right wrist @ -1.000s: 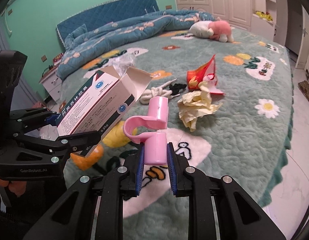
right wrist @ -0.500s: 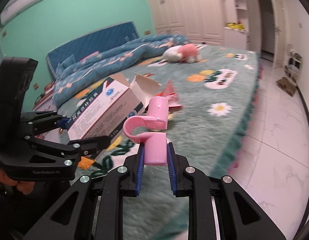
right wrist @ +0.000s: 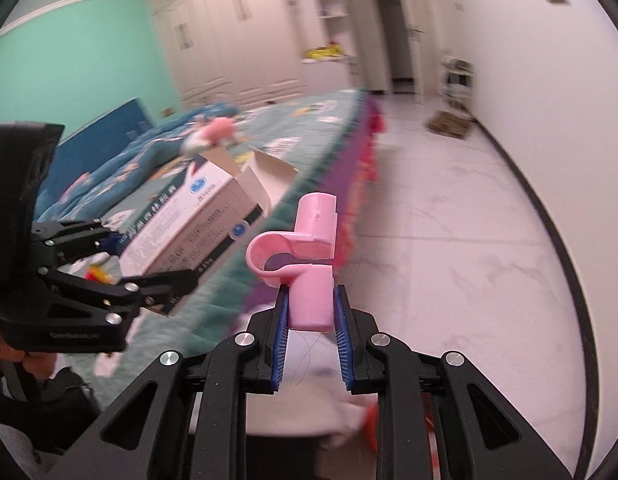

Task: Collect trash
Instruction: 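Carry the medicine box and pink clip over the orange bucket with both tools, then open the left tool over the bucket while the right tool releases the pink clip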

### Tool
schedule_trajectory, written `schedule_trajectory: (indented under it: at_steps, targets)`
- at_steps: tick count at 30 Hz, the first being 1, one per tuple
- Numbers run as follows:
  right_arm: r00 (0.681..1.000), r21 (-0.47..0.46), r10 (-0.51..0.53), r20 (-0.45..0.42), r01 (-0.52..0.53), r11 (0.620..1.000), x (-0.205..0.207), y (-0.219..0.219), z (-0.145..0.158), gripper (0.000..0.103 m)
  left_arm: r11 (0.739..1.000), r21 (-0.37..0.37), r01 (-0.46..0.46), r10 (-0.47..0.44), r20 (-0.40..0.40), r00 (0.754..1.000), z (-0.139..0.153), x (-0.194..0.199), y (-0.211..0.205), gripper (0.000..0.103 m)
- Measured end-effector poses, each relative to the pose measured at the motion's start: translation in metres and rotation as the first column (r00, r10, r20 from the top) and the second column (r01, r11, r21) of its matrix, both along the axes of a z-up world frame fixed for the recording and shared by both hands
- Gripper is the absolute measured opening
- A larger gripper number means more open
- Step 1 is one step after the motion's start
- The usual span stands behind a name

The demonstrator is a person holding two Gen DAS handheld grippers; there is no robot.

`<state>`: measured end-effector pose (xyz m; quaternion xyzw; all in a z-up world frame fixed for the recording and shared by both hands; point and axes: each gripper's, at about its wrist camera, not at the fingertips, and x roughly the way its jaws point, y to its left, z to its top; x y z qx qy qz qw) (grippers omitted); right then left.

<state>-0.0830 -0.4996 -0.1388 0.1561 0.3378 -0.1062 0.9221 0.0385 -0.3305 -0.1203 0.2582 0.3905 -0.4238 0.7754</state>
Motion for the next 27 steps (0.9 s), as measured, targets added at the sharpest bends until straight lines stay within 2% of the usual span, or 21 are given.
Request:
schedule_trajectory:
  at_steps: [3, 7, 11, 18, 27]
  targets:
    - [0.996, 0.012, -0.085, -0.030, 0.085, 0.996, -0.027, -0.028, -0.012, 0.022, 0.996, 0.021, 0.090, -0.090, -0.030, 0.996, -0.012, -0.013, -0.033, 0.064]
    - [0.980, 0.036, -0.188, -0.066, 0.190, 0.981, -0.061, -0.061, -0.030, 0.022, 0.977, 0.062, 0.202, -0.198, -0.070, 0.978, -0.037, -0.036, -0.078, 0.064]
    - [0.964, 0.060, -0.246, -0.100, 0.253, 0.966, -0.080, -0.083, -0.049, 0.022, 0.957, 0.099, 0.273, -0.263, -0.106, 0.959, -0.058, -0.051, -0.109, 0.064]
    - [0.942, 0.107, -0.293, -0.162, 0.312, 0.944, -0.091, -0.112, -0.090, 0.022, 0.929, 0.164, 0.333, -0.306, -0.168, 0.937, -0.097, -0.052, -0.141, 0.064]
    - [0.930, 0.133, -0.308, -0.200, 0.338, 0.932, -0.094, -0.126, -0.112, 0.022, 0.901, 0.229, 0.369, -0.317, -0.234, 0.919, -0.147, -0.055, -0.172, 0.065]
